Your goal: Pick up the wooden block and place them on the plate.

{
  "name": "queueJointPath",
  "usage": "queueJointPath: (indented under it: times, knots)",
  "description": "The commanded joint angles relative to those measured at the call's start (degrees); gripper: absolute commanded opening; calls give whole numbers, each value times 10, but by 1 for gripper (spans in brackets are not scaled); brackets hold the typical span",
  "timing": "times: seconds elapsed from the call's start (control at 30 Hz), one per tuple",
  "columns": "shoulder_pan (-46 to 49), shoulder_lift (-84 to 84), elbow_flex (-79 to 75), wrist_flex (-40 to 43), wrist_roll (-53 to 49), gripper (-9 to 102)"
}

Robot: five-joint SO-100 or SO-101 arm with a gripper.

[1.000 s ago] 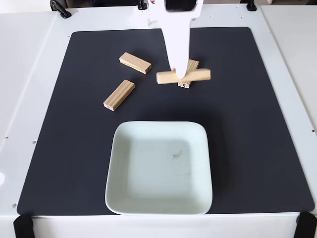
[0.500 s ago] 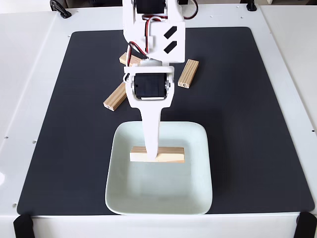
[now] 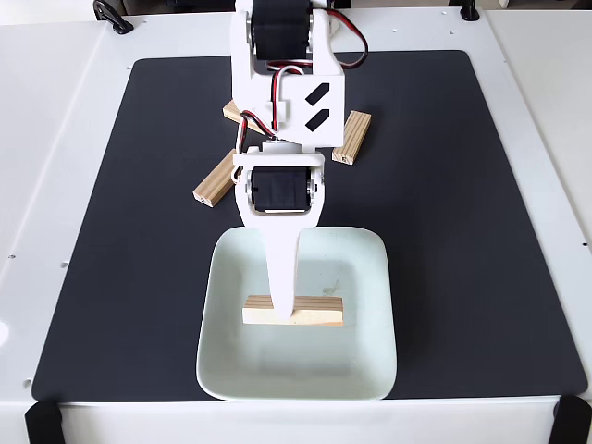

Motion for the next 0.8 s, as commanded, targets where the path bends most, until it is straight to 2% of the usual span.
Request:
queueJointPath:
  times: [0.0, 0.17, 0.23, 0.37, 0.47, 0.63, 0.77]
  knots:
    - [1, 11, -25, -10, 4, 0]
    - [1, 11, -22, -10, 4, 2]
    - [2, 13, -19, -10, 4, 9]
    - [2, 16, -18, -7, 4, 31]
    - [2, 18, -18, -3, 0, 40]
    - [2, 21, -18, -3, -1, 39]
    - [2, 64, 18, -4, -2, 33]
